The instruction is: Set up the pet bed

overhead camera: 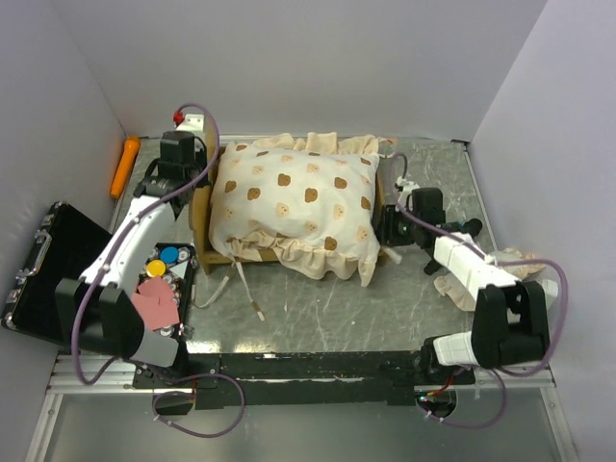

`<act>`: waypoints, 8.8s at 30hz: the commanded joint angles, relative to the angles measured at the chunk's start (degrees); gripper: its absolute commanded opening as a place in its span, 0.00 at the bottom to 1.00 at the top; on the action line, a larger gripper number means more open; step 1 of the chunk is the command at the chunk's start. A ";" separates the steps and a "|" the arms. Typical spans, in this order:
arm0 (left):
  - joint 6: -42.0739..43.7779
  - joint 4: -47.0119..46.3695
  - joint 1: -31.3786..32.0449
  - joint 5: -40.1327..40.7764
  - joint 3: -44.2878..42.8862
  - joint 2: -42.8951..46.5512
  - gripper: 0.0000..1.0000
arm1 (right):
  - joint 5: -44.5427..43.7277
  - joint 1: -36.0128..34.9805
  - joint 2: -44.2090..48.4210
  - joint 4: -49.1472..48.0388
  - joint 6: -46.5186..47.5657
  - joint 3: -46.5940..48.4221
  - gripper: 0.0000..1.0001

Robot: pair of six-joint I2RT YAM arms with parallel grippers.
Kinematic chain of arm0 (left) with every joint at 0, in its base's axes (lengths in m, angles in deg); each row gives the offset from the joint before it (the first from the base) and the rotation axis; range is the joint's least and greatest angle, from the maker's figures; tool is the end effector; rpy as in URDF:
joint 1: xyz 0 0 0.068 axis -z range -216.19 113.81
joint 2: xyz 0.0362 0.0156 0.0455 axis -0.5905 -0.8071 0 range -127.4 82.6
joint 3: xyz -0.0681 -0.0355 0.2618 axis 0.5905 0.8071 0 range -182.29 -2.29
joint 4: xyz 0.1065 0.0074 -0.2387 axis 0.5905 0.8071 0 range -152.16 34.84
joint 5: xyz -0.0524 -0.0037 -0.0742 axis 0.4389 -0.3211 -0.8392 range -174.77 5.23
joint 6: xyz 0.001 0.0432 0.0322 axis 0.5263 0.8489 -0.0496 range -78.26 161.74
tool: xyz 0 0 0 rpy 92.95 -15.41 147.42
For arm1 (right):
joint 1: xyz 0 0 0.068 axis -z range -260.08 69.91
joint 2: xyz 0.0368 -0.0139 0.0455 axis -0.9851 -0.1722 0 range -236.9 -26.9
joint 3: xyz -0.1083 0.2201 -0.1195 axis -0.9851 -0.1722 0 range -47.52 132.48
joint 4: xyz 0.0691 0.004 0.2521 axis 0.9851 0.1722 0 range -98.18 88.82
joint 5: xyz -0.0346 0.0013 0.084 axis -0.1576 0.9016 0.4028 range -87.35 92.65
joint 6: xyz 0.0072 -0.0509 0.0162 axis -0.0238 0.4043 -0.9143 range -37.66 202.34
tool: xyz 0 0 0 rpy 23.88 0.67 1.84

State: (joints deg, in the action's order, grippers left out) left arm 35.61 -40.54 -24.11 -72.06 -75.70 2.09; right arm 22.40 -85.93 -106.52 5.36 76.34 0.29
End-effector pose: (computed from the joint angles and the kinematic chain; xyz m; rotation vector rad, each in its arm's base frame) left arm 0.3169 -0.0598 0.3509 -0.0286 2.0588 0.0334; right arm 0.2850 0.0412 0.2187 -0.1651 2.3540 0.5075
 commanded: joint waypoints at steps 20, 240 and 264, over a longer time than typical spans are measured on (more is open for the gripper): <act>14.74 -16.70 -11.72 -3.64 -17.75 -13.90 0.64 | 3.55 -28.43 15.63 1.48 -9.73 -5.72 0.41; 17.38 -30.41 23.17 -28.80 21.20 5.98 0.01 | -52.08 -70.70 8.95 42.68 -51.82 8.78 0.50; 16.59 -30.24 22.82 -30.12 20.50 3.52 0.01 | -42.78 -66.84 6.40 12.56 -44.98 -2.64 0.21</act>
State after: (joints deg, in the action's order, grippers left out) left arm 52.99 -68.36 -0.92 -101.63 -54.04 5.50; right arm -22.98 -153.95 -99.22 23.61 29.22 -1.52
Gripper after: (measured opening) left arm 0.013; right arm 0.373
